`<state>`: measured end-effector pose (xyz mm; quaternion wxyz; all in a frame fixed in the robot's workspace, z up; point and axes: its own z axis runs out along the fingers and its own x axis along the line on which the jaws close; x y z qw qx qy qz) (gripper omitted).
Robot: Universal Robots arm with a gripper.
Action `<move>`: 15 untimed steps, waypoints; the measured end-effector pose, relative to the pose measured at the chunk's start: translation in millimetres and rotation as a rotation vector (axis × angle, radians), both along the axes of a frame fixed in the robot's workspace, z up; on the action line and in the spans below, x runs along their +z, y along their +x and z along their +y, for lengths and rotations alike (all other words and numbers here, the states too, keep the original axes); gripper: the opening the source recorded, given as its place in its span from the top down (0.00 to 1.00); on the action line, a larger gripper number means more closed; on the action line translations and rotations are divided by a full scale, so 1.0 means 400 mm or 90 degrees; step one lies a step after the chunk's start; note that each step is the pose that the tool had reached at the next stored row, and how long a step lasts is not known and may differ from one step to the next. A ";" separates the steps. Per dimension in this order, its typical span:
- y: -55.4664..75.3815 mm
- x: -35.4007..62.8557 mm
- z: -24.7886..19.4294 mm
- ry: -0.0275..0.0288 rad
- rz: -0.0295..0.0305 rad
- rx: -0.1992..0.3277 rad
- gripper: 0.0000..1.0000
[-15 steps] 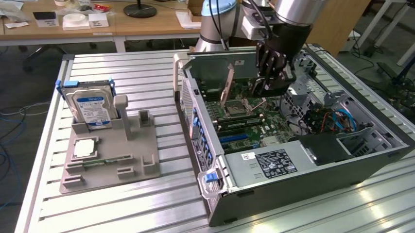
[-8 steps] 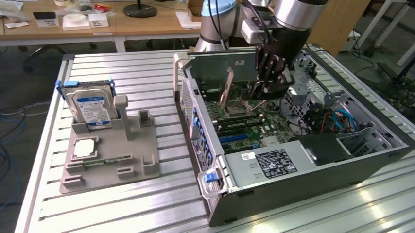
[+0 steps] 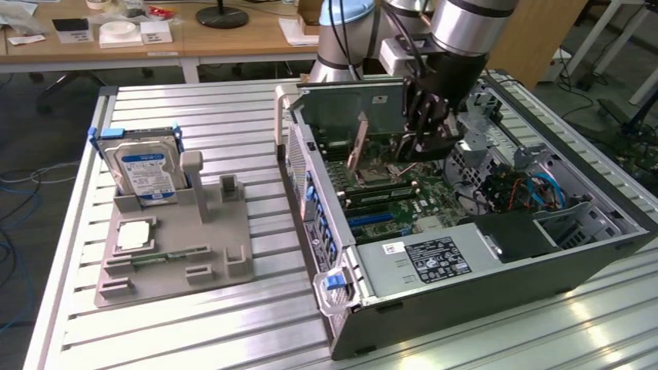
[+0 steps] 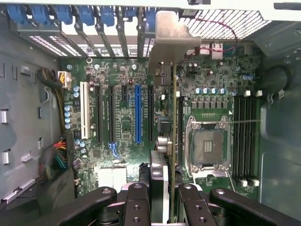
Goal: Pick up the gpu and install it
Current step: 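Insert the gpu into the slot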
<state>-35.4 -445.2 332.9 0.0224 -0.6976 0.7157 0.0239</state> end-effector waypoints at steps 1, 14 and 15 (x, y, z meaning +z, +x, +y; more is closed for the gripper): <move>-0.001 -0.002 0.000 -0.0001 -0.0041 0.000 0.72; -0.006 -0.012 -0.032 0.0000 -0.0077 0.000 0.72; -0.006 -0.013 -0.035 0.0000 -0.0078 0.000 0.72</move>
